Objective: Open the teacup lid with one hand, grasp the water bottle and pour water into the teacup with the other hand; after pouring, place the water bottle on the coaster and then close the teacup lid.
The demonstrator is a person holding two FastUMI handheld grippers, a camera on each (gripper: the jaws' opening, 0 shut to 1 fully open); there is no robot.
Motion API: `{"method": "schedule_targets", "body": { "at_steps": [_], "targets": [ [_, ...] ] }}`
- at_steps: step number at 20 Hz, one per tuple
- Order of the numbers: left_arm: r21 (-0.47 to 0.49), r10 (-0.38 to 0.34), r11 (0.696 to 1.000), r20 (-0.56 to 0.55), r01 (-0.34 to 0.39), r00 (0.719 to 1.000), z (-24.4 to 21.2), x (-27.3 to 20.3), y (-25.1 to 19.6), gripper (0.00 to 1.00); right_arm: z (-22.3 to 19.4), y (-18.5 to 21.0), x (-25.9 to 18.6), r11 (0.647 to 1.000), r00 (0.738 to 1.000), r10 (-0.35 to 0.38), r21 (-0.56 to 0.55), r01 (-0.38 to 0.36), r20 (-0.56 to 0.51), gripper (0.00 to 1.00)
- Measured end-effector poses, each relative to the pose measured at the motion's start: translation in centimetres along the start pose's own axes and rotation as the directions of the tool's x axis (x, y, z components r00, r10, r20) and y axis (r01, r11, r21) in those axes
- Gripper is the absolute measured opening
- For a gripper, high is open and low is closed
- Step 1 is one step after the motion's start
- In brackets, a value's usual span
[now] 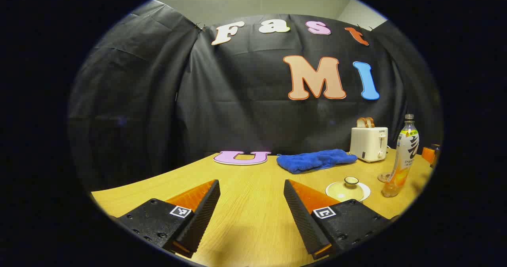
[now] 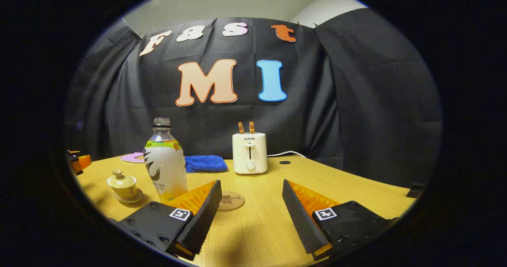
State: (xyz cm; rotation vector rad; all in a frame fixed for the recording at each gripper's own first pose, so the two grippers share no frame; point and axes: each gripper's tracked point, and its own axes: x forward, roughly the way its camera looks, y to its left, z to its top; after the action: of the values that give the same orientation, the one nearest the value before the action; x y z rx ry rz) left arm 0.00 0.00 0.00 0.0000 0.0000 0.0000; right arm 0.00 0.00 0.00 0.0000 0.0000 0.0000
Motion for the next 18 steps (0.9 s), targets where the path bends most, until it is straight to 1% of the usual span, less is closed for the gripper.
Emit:
{"method": "schedule_targets", "body": {
  "at_steps": [5, 11, 18],
  "targets": [
    [0.0, -0.01, 1.0, -0.001, 0.01, 1.0, -0.17, -0.02, -0.26, 0.95, 0.04, -0.29, 0.22, 1.0, 1.0, -0.013, 0.003, 0.013, 0.002, 0.96],
    [0.0, -0.006, 1.0, 0.001, 0.006, 1.0, -0.03, -0.01, -0.21, 0.95, 0.04, -0.72, 0.3, 1.0, 1.0, -0.03, 0.003, 0.03, 0.003, 0.96],
    [0.0, -0.006, 1.0, 0.001, 0.006, 1.0, -0.04, 0.08, -0.26, 0.95, 0.1, -0.8, 0.3, 1.0, 1.0, -0.031, 0.003, 0.031, 0.003, 0.96]
  ]
}}
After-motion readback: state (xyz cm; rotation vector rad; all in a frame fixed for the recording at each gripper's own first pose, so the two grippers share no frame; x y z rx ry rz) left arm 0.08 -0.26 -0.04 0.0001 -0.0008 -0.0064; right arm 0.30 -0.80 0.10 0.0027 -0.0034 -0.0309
